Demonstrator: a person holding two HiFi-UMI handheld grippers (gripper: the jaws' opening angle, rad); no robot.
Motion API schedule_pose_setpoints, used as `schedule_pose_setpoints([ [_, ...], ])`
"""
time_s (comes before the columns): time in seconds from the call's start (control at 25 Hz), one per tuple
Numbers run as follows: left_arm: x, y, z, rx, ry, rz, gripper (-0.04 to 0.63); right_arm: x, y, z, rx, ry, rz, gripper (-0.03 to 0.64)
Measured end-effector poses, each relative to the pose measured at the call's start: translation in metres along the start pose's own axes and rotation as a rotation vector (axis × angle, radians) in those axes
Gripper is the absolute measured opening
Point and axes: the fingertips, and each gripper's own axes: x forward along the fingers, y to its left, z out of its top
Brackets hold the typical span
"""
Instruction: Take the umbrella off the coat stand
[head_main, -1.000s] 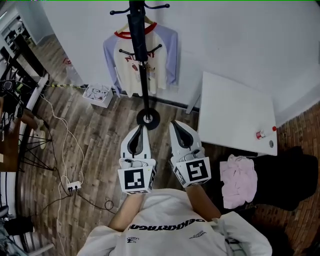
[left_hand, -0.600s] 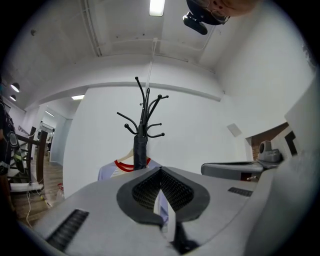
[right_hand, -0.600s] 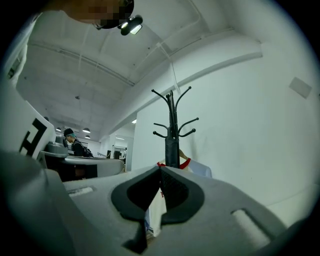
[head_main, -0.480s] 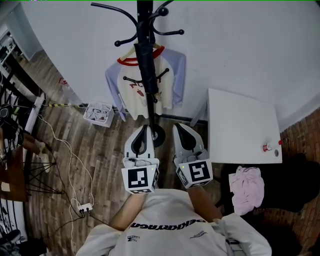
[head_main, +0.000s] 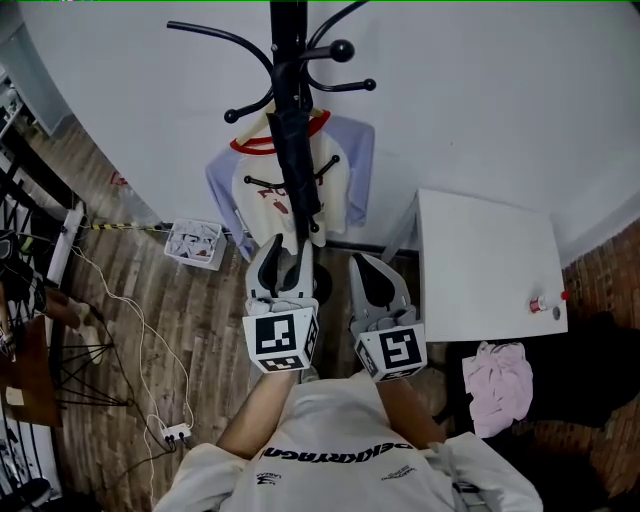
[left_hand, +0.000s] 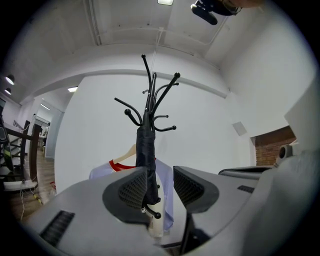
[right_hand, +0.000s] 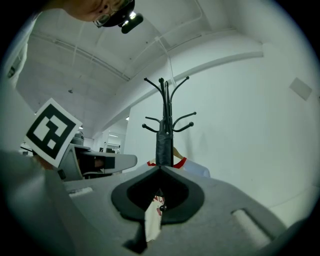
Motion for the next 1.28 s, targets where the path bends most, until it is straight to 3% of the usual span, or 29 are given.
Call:
schedule_pose_setpoints([
  [0.36,0.073,0.008,0.008,0.017,0.027,0.063,0.27,0.018,-0.04,0.002,-0.001,-0.011,0.04,-0.002],
  [0.84,0.149,0.039,-0.001,0.011,0.079,0.207,0.299,0.029,-0.089,-0.014,0.015,-0.007,0.07,-0.002],
  [1.28,0.186,0.05,-0.034,0.044,0.172,0.268,0.333,0.029,-0.102,-0.017,0.031,-0.014,0.092,-0.002],
])
